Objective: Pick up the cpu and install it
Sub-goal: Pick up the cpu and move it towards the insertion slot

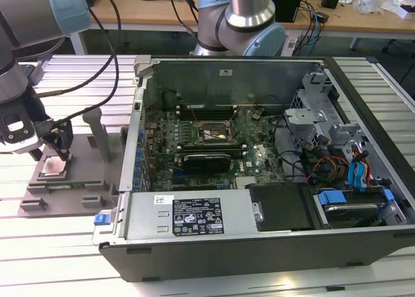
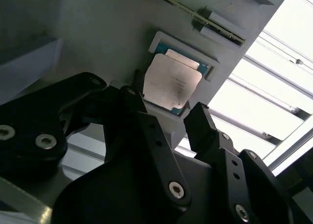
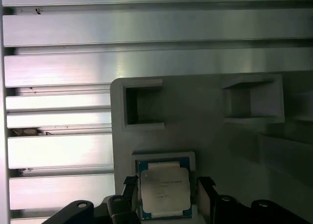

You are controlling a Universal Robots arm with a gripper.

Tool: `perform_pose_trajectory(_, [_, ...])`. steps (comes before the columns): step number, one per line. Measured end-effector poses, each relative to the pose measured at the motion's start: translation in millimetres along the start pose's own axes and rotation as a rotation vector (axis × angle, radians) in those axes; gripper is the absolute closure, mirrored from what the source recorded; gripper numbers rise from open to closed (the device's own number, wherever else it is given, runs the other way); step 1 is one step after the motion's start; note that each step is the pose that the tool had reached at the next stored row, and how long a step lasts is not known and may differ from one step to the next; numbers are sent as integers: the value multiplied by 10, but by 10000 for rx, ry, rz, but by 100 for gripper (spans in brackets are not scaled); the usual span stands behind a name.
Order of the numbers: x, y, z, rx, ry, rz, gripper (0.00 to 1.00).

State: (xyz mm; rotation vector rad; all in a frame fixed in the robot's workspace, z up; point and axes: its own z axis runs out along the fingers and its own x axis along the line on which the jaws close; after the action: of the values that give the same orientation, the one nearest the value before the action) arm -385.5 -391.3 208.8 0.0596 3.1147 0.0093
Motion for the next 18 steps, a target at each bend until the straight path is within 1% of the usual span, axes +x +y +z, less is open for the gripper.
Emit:
perform_pose_trajectory(1, [0,0,17,3,0,0,40])
perform_pose_trajectory(2, [1,0,26,32,-1,1,40])
perform_pose_trajectory(5, [-2,0,35,195,-6,-39,40])
perform_pose_trajectory(6, [-4,0,41,268,-10,-95,40])
perform_pose_trajectory(7, [-5,0,48,319,-14,-202,40])
perform_pose_trajectory(8, [-5,-1,59,342,-15,-539,40])
perform_pose_trajectory(9, [-5,0,74,329,-23,-1056,40])
perform_pose_trajectory(10, [-5,0,79,326,-24,-1133,40])
perform_pose_trajectory(14, [5,-3,141,325,-25,-1205,40])
perform_pose_trajectory(15, [9,-11,150,323,-26,-1224,40])
perform_pose_trajectory(17, [10,-52,158,323,-26,-1286,40])
perform_pose_trajectory(18, [10,-55,161,321,-27,-1291,40])
